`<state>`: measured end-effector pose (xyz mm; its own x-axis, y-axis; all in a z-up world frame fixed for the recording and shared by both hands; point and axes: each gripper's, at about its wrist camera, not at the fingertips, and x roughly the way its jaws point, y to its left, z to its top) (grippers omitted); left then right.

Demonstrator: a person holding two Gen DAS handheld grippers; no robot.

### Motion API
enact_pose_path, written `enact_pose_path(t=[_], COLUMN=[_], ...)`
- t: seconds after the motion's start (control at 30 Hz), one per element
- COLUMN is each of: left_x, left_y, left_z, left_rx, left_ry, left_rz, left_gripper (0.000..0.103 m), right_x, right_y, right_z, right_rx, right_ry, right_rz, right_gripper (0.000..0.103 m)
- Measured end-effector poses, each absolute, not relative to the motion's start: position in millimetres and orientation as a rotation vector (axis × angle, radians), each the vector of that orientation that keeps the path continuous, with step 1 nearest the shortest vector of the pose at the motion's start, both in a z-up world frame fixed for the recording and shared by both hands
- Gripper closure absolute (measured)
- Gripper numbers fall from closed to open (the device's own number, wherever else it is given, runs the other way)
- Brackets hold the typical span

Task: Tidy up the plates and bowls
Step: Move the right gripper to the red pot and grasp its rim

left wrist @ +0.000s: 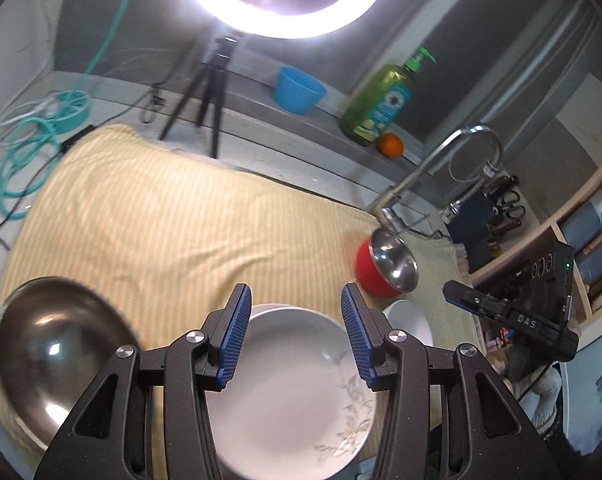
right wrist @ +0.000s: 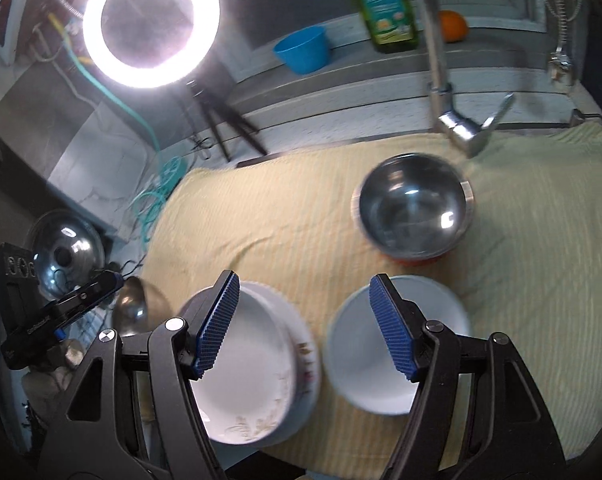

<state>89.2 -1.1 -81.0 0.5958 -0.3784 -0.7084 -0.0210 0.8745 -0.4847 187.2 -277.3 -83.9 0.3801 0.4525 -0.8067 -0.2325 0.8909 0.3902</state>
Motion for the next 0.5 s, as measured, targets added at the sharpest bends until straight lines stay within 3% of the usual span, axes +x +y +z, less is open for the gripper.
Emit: enact_pose_path(t=[0.5], left_x=[186], left_y=[-105], left_z=[-126], left_rx=[-0.473], left_ry=[1.049], left_rz=[-0.371], left_gripper=[0.060], right_x=[251], right_y=[-361], right_z=[-127], right_rx=[0.302], right_ry=[1.172], right_rz=[0.349], right_gripper=[0.035])
